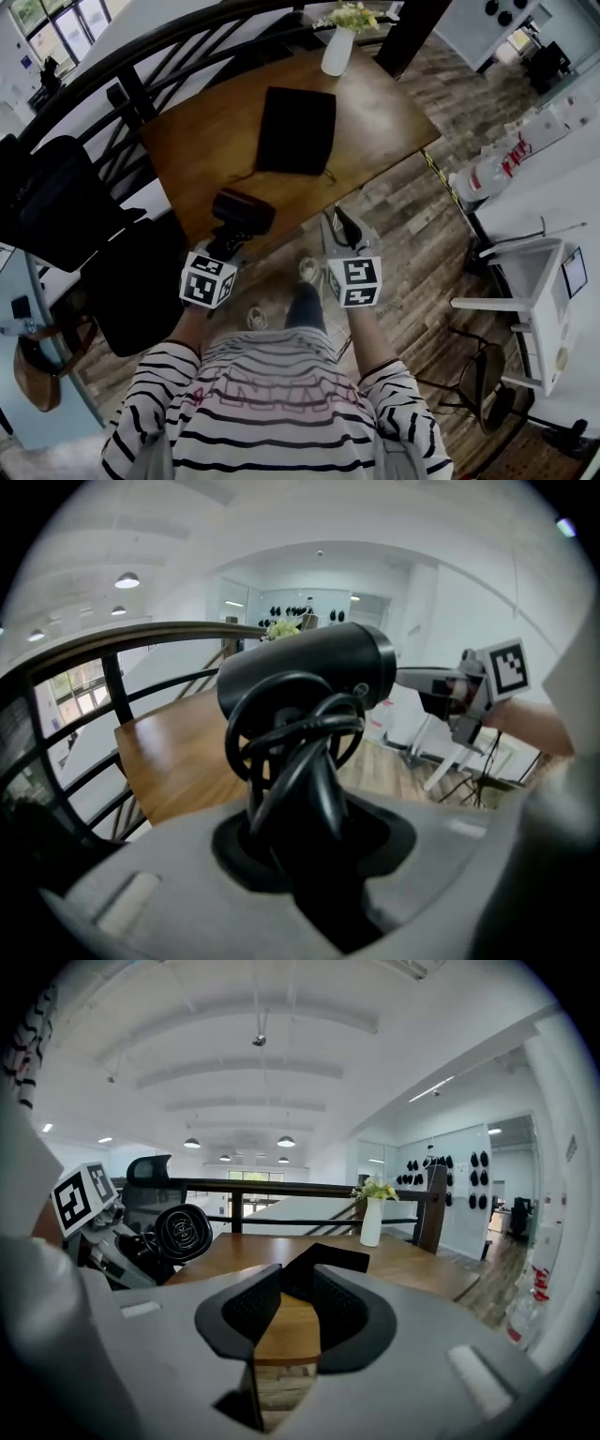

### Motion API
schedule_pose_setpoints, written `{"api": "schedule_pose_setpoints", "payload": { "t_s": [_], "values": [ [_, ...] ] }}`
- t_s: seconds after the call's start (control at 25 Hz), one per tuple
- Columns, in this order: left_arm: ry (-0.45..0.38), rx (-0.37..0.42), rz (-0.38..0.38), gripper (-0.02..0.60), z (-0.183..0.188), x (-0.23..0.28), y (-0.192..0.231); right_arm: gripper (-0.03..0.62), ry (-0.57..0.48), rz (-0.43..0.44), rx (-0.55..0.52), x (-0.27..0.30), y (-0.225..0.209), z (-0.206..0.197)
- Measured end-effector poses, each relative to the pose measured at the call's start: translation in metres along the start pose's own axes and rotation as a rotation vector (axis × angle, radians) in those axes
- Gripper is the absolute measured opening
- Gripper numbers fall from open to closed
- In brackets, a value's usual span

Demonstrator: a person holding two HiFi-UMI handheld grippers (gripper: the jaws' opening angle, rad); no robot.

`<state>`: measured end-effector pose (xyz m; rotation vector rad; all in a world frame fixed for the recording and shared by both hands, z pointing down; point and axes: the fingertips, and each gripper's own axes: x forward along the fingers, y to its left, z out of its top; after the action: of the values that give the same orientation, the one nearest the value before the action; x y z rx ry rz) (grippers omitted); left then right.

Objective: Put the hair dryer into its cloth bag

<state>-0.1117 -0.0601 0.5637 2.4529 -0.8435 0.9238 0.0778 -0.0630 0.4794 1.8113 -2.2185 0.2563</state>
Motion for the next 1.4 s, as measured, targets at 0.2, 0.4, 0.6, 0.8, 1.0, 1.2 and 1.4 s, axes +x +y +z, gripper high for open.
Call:
{"api": "schedule_pose_setpoints", "payload": {
  "t_s": [0.2, 0.4, 0.6, 0.8, 1.0, 1.2, 1.4],
  "values": [
    [0.038, -0.041, 0.024, 0.123, 0.011, 0.035, 0.019, 0.115, 0.081, 0.085, -0.146, 0.066, -0.022, -0.009],
    [0.060, -0.107, 0.050, 0.123, 0.034, 0.073, 0.031, 0.130, 0.174, 0.178, -0.264, 0.128, -0.053, -0.026],
    [0.092, -0.144, 0.063, 0.123, 0.050, 0.114, 0.040, 0.140, 0.247, 0.274, -0.405, 0.179, -0.075, -0.042],
    [0.128, -0.177, 0.072, 0.123, 0.053, 0.142, 0.046, 0.149, 0.308, 0.378, -0.545, 0.216, -0.081, -0.059],
    [0.158, -0.223, 0.086, 0.123, 0.043, 0.155, 0.049, 0.150, 0.370, 0.473, -0.675, 0.242, -0.077, -0.083],
    [0.173, -0.258, 0.109, 0.123, 0.029, 0.155, 0.054, 0.138, 0.425, 0.531, -0.771, 0.260, -0.069, -0.105],
    [0.173, -0.287, 0.126, 0.123, 0.024, 0.153, 0.054, 0.037, 0.455, 0.536, -0.793, 0.268, -0.074, -0.112]
  ]
}}
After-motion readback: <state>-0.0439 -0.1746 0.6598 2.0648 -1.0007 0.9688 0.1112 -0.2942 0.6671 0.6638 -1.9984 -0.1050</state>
